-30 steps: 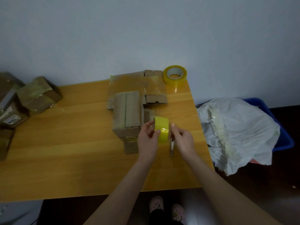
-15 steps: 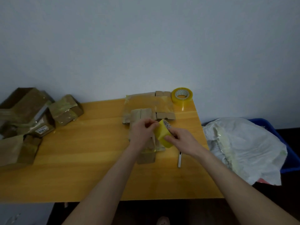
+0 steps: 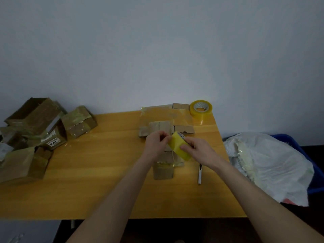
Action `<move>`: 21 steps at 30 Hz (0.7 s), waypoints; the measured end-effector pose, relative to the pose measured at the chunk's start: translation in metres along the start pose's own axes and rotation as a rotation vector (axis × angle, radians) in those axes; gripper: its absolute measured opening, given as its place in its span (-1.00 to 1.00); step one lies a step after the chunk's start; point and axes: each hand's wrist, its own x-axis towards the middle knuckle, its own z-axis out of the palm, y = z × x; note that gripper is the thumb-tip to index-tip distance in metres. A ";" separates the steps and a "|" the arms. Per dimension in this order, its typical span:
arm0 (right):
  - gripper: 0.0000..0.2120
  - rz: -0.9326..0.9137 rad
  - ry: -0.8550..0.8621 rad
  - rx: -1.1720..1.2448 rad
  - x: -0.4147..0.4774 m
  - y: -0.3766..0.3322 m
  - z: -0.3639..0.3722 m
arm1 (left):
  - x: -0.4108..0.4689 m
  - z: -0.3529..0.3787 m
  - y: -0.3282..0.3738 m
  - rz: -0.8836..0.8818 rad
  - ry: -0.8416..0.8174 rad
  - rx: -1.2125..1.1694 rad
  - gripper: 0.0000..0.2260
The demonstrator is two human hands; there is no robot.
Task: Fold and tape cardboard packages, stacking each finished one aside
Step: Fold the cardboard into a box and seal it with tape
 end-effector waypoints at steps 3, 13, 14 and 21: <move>-0.79 0.031 -0.039 0.067 0.002 -0.004 -0.003 | 0.004 0.001 -0.008 -0.087 0.091 -0.042 -0.89; -0.77 0.131 -0.035 -0.166 0.016 -0.006 -0.014 | 0.005 -0.014 -0.028 -0.221 0.183 -0.291 -0.89; -0.79 0.120 -0.081 -0.112 0.017 -0.006 -0.014 | 0.003 -0.016 -0.032 -0.247 0.182 -0.374 -0.89; -0.75 0.108 -0.237 0.028 0.016 0.004 -0.005 | -0.006 -0.015 -0.058 -0.342 0.209 -0.437 -0.88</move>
